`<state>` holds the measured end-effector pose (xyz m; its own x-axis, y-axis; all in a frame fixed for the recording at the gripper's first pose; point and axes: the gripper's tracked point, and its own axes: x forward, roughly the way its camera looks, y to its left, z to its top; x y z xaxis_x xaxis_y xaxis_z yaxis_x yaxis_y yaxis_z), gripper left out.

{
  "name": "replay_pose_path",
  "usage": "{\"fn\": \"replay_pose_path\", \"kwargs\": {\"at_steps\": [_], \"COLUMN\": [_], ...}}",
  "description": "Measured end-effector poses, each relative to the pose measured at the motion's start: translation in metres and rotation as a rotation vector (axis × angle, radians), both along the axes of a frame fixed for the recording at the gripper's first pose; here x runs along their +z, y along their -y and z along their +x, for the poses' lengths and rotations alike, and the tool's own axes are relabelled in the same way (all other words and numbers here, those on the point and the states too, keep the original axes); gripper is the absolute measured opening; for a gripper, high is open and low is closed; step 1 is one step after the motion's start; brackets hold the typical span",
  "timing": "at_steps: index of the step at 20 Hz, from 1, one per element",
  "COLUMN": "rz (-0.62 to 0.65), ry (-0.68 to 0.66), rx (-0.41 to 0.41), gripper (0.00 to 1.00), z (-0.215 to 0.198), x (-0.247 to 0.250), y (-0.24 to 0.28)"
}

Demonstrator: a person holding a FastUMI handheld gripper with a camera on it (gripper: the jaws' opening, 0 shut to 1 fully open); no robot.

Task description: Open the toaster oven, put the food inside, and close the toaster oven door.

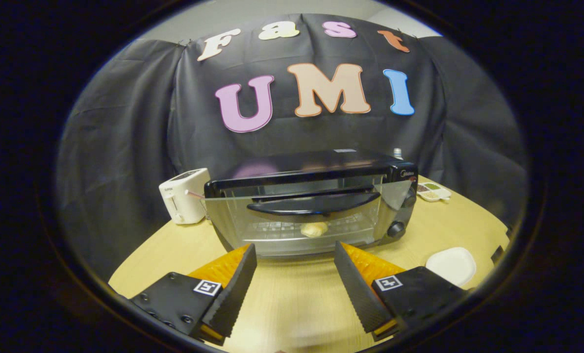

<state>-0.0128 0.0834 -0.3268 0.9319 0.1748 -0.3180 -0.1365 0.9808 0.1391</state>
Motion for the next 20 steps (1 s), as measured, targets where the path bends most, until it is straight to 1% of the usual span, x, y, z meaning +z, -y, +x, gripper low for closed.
{"fn": "replay_pose_path", "kwargs": {"at_steps": [4,10,14,17,18,20], "rz": [-0.008,-0.068,-0.167,-0.276,-0.295,-0.278], "ry": [0.041,0.058,0.041,0.041,0.045,0.055], "rx": [0.008,0.011,0.002,-0.028,-0.032,-0.009], "gripper": [0.98,0.98,0.99,1.0,1.0,1.0], "z": [0.017,0.017,0.018,0.015,0.014,0.012], "x": [0.014,0.024,0.044,0.065,0.074,0.092], "y": [0.003,0.018,0.029,0.044,0.045,0.035]}}
